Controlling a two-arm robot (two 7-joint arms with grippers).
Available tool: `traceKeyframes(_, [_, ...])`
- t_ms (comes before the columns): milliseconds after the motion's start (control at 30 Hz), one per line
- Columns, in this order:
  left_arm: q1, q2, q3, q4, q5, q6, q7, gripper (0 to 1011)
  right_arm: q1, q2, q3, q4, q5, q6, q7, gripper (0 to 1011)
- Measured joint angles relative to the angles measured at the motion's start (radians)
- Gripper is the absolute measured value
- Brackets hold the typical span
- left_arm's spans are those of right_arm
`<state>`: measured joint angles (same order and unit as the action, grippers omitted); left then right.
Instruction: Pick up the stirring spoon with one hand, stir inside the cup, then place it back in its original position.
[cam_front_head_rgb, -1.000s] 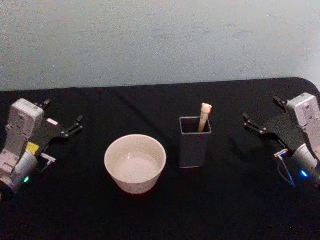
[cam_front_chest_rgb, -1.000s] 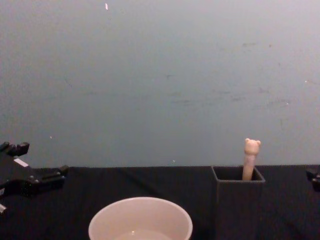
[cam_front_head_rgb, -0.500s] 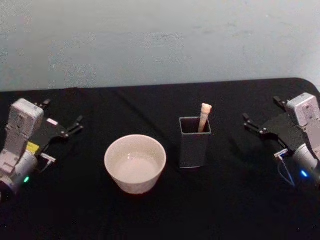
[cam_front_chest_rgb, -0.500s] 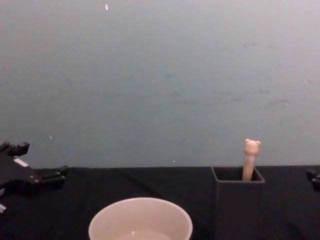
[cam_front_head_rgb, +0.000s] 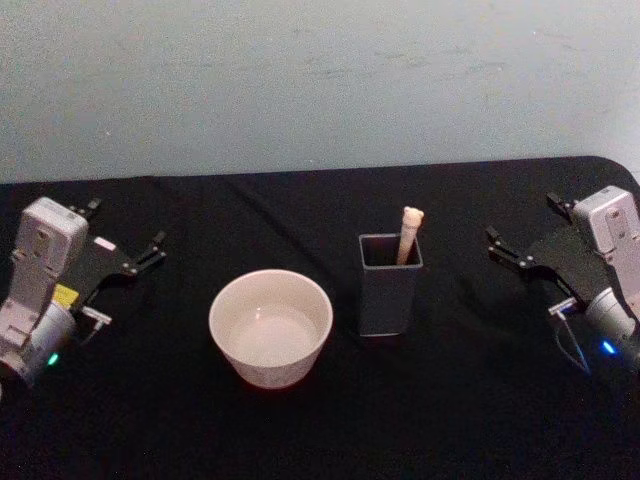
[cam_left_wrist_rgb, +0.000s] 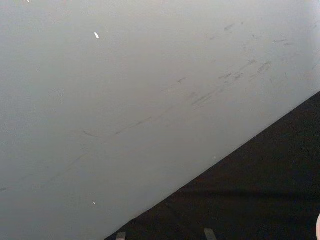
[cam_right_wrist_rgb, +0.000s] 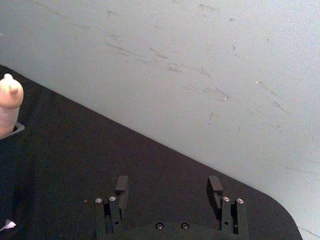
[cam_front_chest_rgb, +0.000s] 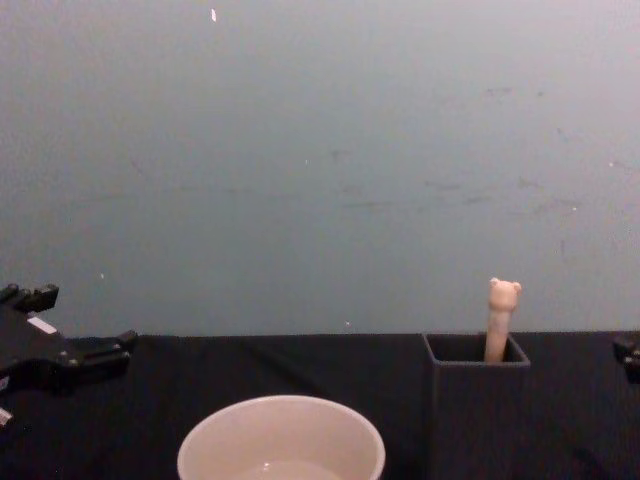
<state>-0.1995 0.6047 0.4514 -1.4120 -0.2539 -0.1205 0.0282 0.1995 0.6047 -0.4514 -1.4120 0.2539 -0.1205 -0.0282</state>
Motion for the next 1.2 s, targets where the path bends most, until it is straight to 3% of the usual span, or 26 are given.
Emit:
traceKeyframes(467, [0.0,0.0,0.0,0.0,0.0,0.0,0.0,1001,-0.001,-0.001,0.002,-0.001,0.0,0.0,0.003,1000])
traceKeyframes(700, [0.0,0.0,0.0,0.0,0.0,0.0,0.0,1001,-0.017,-0.003,0.025,-0.027,0.023,-0.012,0.058,1002])
traceKeyframes(933, [0.0,0.0,0.0,0.0,0.0,0.0,0.0,1001,-0.035,0.002,0.059,-0.067,0.143,-0.026,0.204,1000])
traceKeyframes(1000, [0.0,0.0,0.0,0.0,0.0,0.0,0.0,1001,-0.038,0.007,0.069,-0.08,0.206,-0.028,0.287,1000])
traceKeyframes(1200, [0.0,0.0,0.0,0.0,0.0,0.0,0.0,1002,-0.036,0.01,0.078,-0.086,0.303,-0.02,0.435,1002])
